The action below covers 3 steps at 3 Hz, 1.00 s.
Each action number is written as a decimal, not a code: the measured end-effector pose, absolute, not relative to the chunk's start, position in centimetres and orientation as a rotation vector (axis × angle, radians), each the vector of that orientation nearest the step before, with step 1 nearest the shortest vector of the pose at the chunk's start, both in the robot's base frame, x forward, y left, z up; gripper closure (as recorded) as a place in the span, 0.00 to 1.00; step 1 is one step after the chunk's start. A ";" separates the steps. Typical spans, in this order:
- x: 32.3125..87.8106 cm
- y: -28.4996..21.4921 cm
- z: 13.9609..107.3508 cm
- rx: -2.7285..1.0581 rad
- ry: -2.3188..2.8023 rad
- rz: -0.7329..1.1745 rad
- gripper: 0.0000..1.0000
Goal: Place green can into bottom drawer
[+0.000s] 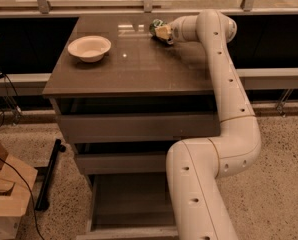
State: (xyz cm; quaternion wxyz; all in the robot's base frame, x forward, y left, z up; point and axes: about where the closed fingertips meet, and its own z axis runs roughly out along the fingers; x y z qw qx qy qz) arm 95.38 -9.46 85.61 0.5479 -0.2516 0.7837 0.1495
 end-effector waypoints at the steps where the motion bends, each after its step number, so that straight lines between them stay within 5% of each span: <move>1: 95.4 -9.5 85.6 -0.596 1.857 0.354 0.81; 3: 95.4 -9.5 85.6 -0.596 1.857 0.354 0.34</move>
Offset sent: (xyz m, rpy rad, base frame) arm 0.0000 0.0000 0.0000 0.0000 0.0000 0.0000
